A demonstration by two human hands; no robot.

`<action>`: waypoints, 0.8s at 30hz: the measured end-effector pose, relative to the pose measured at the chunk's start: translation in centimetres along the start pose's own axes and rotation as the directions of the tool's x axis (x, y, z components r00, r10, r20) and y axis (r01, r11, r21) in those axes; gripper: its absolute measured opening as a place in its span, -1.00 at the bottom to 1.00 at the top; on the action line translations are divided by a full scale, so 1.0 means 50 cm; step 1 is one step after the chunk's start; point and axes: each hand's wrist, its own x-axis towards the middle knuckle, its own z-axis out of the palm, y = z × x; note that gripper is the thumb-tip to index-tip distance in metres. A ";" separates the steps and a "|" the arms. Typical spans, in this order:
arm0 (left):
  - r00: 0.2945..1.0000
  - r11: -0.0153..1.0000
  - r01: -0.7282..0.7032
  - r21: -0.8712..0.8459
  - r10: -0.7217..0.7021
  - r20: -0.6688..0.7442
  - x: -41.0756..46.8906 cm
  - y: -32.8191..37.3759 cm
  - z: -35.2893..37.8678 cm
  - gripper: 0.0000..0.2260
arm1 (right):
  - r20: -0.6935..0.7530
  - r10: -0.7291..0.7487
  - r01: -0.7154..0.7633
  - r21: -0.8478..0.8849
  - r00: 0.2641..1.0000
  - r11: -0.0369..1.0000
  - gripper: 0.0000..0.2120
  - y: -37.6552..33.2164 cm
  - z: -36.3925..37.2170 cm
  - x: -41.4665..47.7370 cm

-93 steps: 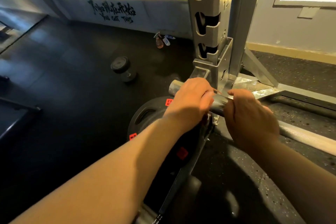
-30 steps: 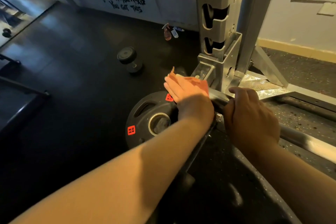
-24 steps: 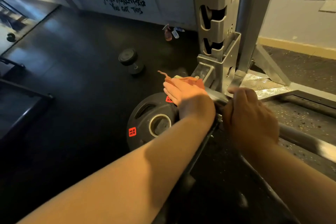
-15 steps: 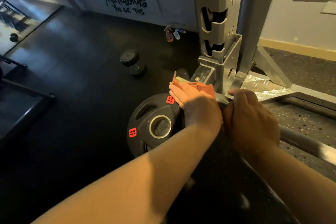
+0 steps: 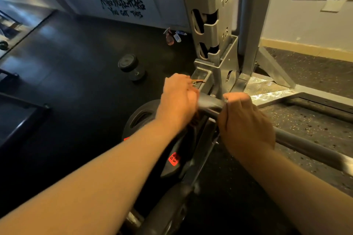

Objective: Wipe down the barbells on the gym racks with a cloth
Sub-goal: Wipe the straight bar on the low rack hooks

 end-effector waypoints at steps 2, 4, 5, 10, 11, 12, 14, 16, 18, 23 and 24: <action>0.993 0.990 0.116 -0.078 -0.113 0.038 0.020 -0.016 -0.009 -0.75 | -0.035 -0.020 0.021 0.020 0.999 1.000 -0.70 0.002 0.004 0.000; 0.977 0.975 0.210 -0.075 -0.208 0.035 0.032 -0.005 -0.010 -0.72 | -0.067 -0.017 0.019 0.028 0.998 0.999 -0.69 0.001 0.007 0.001; 0.978 0.978 0.207 -0.042 -0.205 0.034 0.031 0.013 -0.008 -0.73 | -0.074 -0.007 0.009 0.022 0.997 1.000 -0.69 0.001 0.008 0.001; 0.916 0.945 -0.321 0.059 0.294 0.274 -0.002 0.073 0.019 -0.70 | -0.033 0.012 -0.011 0.011 0.999 1.000 -0.70 0.005 0.010 -0.003; 0.885 0.917 -0.396 0.055 0.365 0.290 -0.006 0.062 0.020 -0.72 | -0.031 0.006 -0.005 0.006 0.999 1.000 -0.71 0.007 0.010 -0.002; 0.862 0.892 -0.451 0.045 0.422 0.280 -0.007 0.044 0.016 -0.74 | -0.035 0.002 -0.002 0.002 0.999 1.000 -0.72 0.007 0.010 -0.003; 0.891 0.911 -0.411 0.008 0.400 0.216 -0.003 -0.001 0.006 -0.76 | -0.052 -0.001 0.001 0.006 0.999 1.000 -0.71 0.004 0.008 -0.002; 0.976 0.980 -0.178 -0.093 0.187 0.110 0.008 -0.026 -0.016 -0.76 | -0.076 -0.012 0.013 0.017 0.997 1.000 -0.69 0.001 0.007 -0.001; 0.999 0.993 0.022 -0.120 -0.018 0.031 0.017 -0.025 -0.016 -0.78 | -0.102 0.003 -0.002 0.014 0.995 1.000 -0.71 -0.003 0.004 0.000; 0.997 0.994 -0.033 -0.105 0.039 0.059 -0.011 0.030 0.034 -0.72 | -0.027 0.069 -0.069 0.017 0.997 0.998 -0.64 -0.010 -0.009 0.004; 0.989 0.990 -0.096 -0.099 0.106 0.100 -0.024 0.044 0.032 -0.71 | 0.003 0.074 -0.075 0.024 0.997 0.997 -0.61 -0.009 -0.013 0.006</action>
